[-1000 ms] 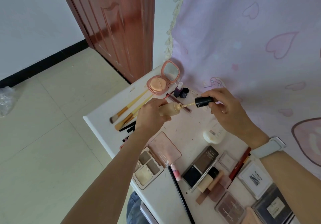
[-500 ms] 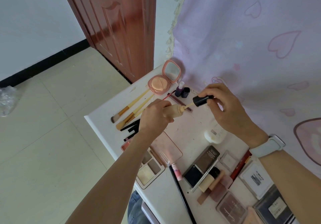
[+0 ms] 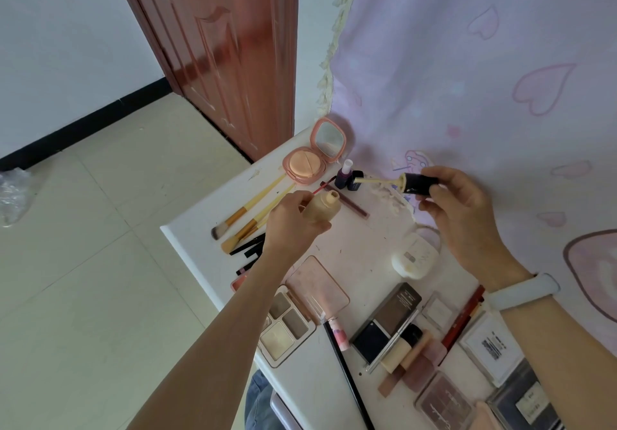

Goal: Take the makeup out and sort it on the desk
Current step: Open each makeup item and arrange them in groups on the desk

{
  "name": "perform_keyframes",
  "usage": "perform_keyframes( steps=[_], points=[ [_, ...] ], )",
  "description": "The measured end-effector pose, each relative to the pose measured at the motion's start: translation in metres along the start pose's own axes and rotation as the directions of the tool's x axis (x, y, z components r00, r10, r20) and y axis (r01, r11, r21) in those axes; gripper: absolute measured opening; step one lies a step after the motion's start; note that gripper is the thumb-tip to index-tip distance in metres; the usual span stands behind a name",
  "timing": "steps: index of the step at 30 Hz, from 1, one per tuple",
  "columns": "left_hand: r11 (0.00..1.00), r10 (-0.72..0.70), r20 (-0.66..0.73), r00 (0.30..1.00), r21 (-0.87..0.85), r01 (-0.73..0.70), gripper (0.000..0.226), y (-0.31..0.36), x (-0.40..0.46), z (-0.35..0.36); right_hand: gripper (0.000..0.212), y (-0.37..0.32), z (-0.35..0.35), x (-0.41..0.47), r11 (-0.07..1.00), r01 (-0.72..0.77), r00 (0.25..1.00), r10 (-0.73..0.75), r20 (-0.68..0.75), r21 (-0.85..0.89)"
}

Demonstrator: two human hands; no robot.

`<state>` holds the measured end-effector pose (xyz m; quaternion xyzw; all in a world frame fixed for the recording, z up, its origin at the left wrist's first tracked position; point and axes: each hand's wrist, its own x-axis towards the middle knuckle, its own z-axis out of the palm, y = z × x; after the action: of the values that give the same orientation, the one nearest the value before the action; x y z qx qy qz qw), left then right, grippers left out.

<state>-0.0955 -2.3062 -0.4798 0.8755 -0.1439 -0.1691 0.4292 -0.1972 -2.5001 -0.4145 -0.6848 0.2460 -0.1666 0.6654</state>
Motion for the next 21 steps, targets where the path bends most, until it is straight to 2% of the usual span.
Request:
perform_keyframes(
  steps=[2, 3, 6, 9, 13, 17, 21],
  points=[
    [1.000, -0.020, 0.010, 1.000, -0.007, 0.020, 0.043, 0.002, 0.003, 0.000, 0.031, 0.009, 0.004, -0.004, 0.941, -0.153, 0.986, 0.168, -0.023, 0.300],
    [1.000, -0.020, 0.016, 1.000, -0.002, 0.020, 0.044, 0.003, 0.004, 0.000, 0.029, 0.013, 0.007, -0.006, 0.900, -0.202, 0.974, 0.227, -0.019, 0.387],
    [1.000, -0.004, 0.052, 0.999, 0.004, 0.004, 0.043, 0.005, 0.009, -0.002, 0.024, 0.025, 0.014, -0.011, 0.792, -0.293, 0.945, 0.326, 0.034, 0.535],
    [0.996, 0.040, 0.092, 0.995, 0.071, -0.046, 0.045, 0.005, 0.014, -0.004, 0.021, 0.030, 0.016, -0.010, 0.717, -0.350, 0.925, 0.368, 0.099, 0.603],
    [0.984, 0.062, 0.167, 0.984, 0.155, -0.088, 0.046, 0.004, 0.020, -0.002, 0.025, 0.037, 0.019, -0.004, 0.784, -0.393, 0.918, 0.369, 0.147, 0.481],
    [0.978, 0.058, 0.253, 0.966, 0.182, -0.107, 0.042, 0.006, 0.022, 0.006, 0.031, 0.046, 0.014, -0.001, 0.921, -0.377, 0.920, 0.361, 0.149, 0.097],
    [0.975, 0.041, 0.240, 0.970, 0.204, -0.092, 0.041, 0.010, 0.021, 0.012, 0.027, 0.048, 0.015, 0.003, 0.947, -0.319, 0.934, 0.322, 0.151, -0.046]
  ],
)
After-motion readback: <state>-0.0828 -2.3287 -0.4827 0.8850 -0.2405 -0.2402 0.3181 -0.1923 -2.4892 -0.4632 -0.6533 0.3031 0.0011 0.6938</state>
